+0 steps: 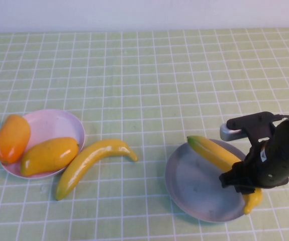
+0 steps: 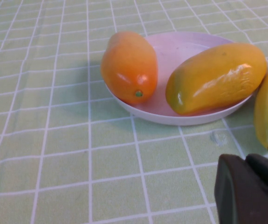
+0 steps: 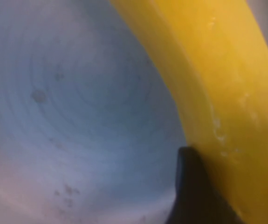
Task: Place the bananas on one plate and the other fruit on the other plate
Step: Put another type of fruit in the right plate
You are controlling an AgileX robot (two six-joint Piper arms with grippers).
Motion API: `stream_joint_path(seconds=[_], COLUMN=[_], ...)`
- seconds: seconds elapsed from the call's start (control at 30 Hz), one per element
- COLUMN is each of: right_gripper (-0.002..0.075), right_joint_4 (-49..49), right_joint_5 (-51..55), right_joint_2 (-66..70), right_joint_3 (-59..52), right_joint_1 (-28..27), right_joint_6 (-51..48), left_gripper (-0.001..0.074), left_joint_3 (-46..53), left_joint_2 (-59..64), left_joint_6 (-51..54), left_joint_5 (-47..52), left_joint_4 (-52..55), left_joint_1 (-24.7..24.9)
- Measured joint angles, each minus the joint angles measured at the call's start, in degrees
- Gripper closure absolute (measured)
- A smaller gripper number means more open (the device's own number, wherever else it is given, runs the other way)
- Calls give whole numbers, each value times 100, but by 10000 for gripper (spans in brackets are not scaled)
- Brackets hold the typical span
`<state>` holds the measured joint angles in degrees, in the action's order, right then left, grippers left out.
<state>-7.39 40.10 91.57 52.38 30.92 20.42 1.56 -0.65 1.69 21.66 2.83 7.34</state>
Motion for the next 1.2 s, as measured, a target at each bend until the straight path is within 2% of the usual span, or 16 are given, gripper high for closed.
stream_joint_path(seconds=[0.1, 0.3, 0.5, 0.6, 0.7, 1.0, 1.1, 1.2], right_gripper=[403, 255, 230, 232, 239, 242, 242, 243], right_joint_4=[87, 123, 101, 100, 242, 2722, 3236, 3349], right_joint_5=[-174, -291, 236, 391, 320, -172, 63, 267], right_joint_2=[0, 0, 0, 0, 23, 1218, 1829, 2323], right_joint_3=[0, 10, 314, 731, 1196, 2711, 3333, 3927], right_joint_1=[0, 0, 22, 172, 378, 753, 901, 993], right_joint_6=[0, 0, -289, -1240, -2760, -8285, -9300, -9590], left_gripper=[731, 731, 731, 731, 731, 731, 731, 731], left_joint_3=[0, 0, 0, 0, 0, 0, 0, 0], left_joint_2=[0, 0, 0, 0, 0, 0, 0, 0], left_joint_6=[0, 0, 0, 0, 0, 0, 0, 0], left_joint_5=[0, 0, 0, 0, 0, 0, 0, 0], left_joint_4=[8, 21, 21, 21, 21, 21, 21, 21], left_joint_1=[0, 0, 0, 0, 0, 0, 0, 0])
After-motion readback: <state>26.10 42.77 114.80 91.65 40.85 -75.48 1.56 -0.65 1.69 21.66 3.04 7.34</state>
